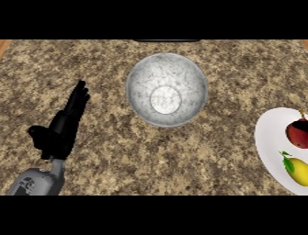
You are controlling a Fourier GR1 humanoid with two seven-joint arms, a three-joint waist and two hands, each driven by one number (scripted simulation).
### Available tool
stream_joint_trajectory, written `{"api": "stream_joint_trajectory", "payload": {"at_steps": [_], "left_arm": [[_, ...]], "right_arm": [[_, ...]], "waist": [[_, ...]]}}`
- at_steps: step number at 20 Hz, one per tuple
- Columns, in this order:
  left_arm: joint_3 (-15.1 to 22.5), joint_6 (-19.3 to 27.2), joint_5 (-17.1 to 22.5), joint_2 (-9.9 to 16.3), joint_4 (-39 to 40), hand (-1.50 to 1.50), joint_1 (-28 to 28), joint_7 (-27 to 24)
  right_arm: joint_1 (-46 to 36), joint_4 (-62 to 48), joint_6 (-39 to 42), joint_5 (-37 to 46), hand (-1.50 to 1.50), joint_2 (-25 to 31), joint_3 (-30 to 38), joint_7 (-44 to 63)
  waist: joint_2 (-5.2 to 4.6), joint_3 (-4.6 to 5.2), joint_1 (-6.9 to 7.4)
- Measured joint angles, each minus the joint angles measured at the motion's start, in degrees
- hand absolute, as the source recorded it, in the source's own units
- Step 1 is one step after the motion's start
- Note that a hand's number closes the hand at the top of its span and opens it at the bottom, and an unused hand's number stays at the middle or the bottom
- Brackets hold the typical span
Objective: Pick the pear from the plate and place it in the bowl
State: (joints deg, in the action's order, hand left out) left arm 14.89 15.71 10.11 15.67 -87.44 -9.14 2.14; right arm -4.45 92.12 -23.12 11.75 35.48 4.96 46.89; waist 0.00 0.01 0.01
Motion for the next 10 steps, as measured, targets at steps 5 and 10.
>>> {"api": "stream_joint_trajectory", "payload": {"at_steps": [5, 10], "left_arm": [[-1.26, -0.71, -1.99, -1.87, -0.48, 0.0, -0.3, 1.24], [-1.65, -1.48, -3.96, -3.24, -1.84, 0.0, 0.9, 2.46]], "right_arm": [[2.08, 1.15, 2.09, 0.57, -1.5, -3.69, 1.02, -2.13], [3.98, 3.72, 3.46, -0.41, -1.5, -6.26, 4.15, -5.07]], "waist": [[0.02, 0.01, -0.1], [0.06, -0.01, -0.15]]}}
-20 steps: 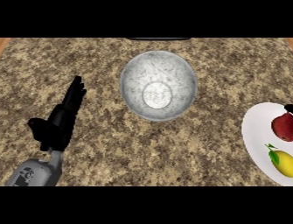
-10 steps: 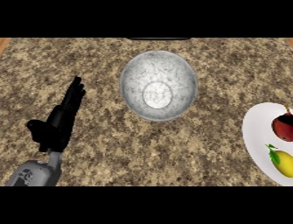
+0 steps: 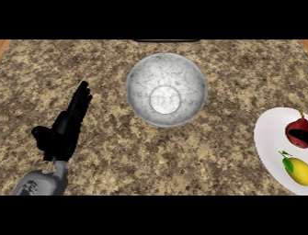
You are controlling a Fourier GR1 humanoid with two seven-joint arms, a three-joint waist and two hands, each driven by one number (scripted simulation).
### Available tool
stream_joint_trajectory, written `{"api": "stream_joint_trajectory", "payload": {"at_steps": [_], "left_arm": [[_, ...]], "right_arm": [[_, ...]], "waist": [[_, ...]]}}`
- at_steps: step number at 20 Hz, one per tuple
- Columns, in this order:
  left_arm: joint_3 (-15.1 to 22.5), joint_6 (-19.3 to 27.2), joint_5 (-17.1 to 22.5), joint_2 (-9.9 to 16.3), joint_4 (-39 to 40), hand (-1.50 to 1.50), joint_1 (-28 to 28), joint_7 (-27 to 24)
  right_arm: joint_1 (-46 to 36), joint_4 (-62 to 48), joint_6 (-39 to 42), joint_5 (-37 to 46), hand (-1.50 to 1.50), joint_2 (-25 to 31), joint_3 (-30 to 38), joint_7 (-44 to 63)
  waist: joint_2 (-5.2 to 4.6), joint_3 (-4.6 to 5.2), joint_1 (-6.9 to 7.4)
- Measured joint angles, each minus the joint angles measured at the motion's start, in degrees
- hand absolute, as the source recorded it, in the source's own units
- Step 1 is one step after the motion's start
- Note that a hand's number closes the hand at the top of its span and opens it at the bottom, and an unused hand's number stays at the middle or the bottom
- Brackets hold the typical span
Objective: Pick the pear from the plate and place it in the bowl
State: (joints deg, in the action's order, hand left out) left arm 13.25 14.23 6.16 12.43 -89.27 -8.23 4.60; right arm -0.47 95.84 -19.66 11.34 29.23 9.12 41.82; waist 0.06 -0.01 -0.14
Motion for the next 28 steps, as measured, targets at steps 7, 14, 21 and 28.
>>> {"api": "stream_joint_trajectory", "payload": {"at_steps": [7, 14, 21, 28], "left_arm": [[-2.69, -2.75, -0.77, -1.02, 0.7, 0.0, 0.12, -0.42], [-4.53, -4.42, -2.77, -2.9, 2.44, 0.0, -0.03, -1.73], [-5.92, -5.4, -4.47, -4.09, 0.43, 0.0, -0.87, 1.02], [-7.99, -7.59, -4.74, -5.15, 1.77, 0.0, -0.68, -0.13]], "right_arm": [[-0.44, -0.11, 0.36, -0.69, -1.5, -4.43, 2.82, -4.95], [0.38, -1.27, 1.21, -1.76, -1.5, -8.55, 5.54, -8.5], [-2.95, -9.61, 0.92, -2.37, -1.5, -11.54, 7.37, -14.94], [-4.48, -16.96, 0.19, -1.17, -1.5, -12.61, 8.32, -20.14]], "waist": [[-0.03, -0.01, 0.06], [-0.04, 0.0, 0.04], [-0.06, 0.0, 0.16], [-0.07, 0.0, 0.19]]}}
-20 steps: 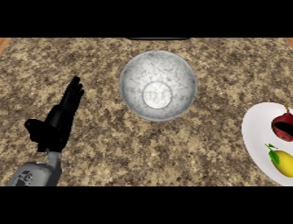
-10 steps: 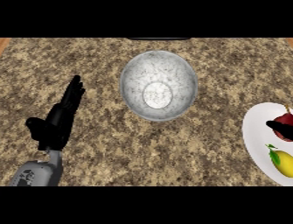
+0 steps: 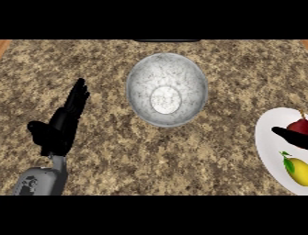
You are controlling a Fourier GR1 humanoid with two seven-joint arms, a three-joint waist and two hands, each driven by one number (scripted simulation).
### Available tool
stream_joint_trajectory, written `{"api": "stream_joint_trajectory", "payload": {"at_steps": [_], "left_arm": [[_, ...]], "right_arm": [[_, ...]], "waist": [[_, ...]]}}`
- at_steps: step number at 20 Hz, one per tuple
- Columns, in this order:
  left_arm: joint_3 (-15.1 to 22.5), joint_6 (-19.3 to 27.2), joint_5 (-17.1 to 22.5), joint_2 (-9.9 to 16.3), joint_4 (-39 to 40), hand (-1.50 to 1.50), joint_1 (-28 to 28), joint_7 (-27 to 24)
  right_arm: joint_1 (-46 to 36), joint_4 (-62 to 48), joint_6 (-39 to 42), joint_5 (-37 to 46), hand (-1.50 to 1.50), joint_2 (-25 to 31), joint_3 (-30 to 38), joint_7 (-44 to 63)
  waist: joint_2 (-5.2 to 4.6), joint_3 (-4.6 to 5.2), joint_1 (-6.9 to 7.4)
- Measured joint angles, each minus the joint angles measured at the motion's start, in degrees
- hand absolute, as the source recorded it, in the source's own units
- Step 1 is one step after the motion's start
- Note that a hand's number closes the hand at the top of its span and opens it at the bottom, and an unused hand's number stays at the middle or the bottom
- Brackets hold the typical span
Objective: Pick the pear from the plate and place it in the bowl
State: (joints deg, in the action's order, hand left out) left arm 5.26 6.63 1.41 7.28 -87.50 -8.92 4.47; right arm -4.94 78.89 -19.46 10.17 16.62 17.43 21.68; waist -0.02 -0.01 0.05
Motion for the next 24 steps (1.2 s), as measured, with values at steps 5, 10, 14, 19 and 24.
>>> {"api": "stream_joint_trajectory", "payload": {"at_steps": [5, 10, 14, 19, 24], "left_arm": [[0.05, -0.1, -1.0, -0.68, -0.72, 0.0, 0.29, 0.17], [-0.4, -0.49, -1.95, -1.62, 0.33, 0.0, 0.64, -0.85], [-0.92, -1.33, -1.92, -1.65, -0.16, 0.0, 0.55, -0.48], [-0.7, -1.09, -2.35, -2.18, -1.44, 0.0, 0.44, 0.92], [-1.67, -1.5, -2.52, -2.13, -0.84, 0.0, -0.07, 0.97]], "right_arm": [[-0.77, -3.98, -0.7, 3.77, -1.5, 1.35, -0.77, 2.13], [-1.34, -9.14, 0.43, 4.42, -1.5, 1.79, -0.53, -0.11], [-4.01, -13.66, 2.69, 4.43, 1.5, 2.91, -0.97, -2.95], [-4.64, -16.09, 5.07, 7.15, 1.5, 4.54, -3.63, -7.6], [-6.34, -17.15, 4.46, 8.17, 1.5, 3.27, -4.59, -8.98]], "waist": [[0.0, 0.0, 0.03], [0.0, 0.01, -0.01], [0.03, 0.14, 0.03], [0.17, 0.37, 0.05], [0.26, 0.54, -0.14]]}}
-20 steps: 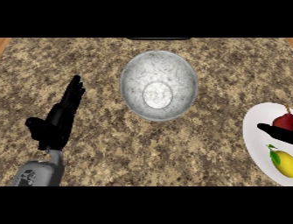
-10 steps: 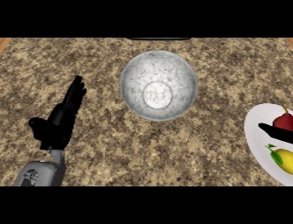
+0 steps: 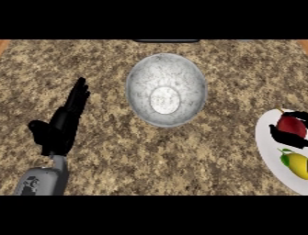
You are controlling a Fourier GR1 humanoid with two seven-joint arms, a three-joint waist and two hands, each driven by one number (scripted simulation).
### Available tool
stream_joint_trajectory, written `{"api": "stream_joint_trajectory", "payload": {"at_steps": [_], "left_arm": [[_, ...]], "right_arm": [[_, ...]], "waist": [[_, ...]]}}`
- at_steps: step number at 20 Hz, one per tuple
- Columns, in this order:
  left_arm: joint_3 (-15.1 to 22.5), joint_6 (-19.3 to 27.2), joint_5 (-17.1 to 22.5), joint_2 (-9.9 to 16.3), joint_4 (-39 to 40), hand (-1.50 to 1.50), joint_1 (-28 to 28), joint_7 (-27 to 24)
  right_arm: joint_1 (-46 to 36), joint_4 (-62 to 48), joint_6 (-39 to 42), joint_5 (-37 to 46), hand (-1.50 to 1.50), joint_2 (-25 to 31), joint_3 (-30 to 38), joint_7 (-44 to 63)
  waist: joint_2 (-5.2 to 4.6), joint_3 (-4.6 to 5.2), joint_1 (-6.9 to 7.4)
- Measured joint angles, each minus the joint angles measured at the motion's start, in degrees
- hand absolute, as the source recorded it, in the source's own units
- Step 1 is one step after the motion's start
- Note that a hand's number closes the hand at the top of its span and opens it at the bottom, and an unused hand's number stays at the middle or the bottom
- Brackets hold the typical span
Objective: Pick the pear from the plate and place it in the bowl
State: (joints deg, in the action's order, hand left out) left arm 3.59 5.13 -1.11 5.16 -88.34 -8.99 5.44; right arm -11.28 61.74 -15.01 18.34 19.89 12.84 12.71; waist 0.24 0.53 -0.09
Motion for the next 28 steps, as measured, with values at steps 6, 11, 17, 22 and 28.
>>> {"api": "stream_joint_trajectory", "payload": {"at_steps": [6, 11, 17, 22, 28], "left_arm": [[1.94, -1.31, -0.02, -0.87, 0.66, 0.0, -0.94, 0.0], [3.37, -2.46, 0.03, -1.35, 1.04, 0.0, -1.64, 0.1], [1.4, -1.23, 0.09, -0.73, 1.55, 0.0, -1.07, 0.05], [-0.09, -0.25, -0.09, 0.08, 0.81, 0.0, 0.84, -0.47], [0.05, 0.16, -0.48, -0.55, 0.93, 0.0, 1.46, -1.61]], "right_arm": [[-3.97, 5.51, 19.8, 0.1, 1.5, -3.29, -16.59, -12.54], [-6.94, 12.11, 37.54, -1.06, 1.5, -6.54, -32.39, -25.54], [-6.96, 26.29, 52.52, -8.57, 1.5, -2.03, -39.98, -40.62], [-4.78, 41.45, 53.53, -18.38, 1.5, 7.66, -35.88, -43.1], [-3.91, 53.8, 55.48, -34.1, 1.5, 18.71, -24.82, -38.16]], "waist": [[-0.01, -0.39, 5.61], [0.27, -0.62, 8.2], [0.66, -0.64, 2.67], [0.6, -0.58, -0.42], [0.19, -0.51, -0.92]]}}
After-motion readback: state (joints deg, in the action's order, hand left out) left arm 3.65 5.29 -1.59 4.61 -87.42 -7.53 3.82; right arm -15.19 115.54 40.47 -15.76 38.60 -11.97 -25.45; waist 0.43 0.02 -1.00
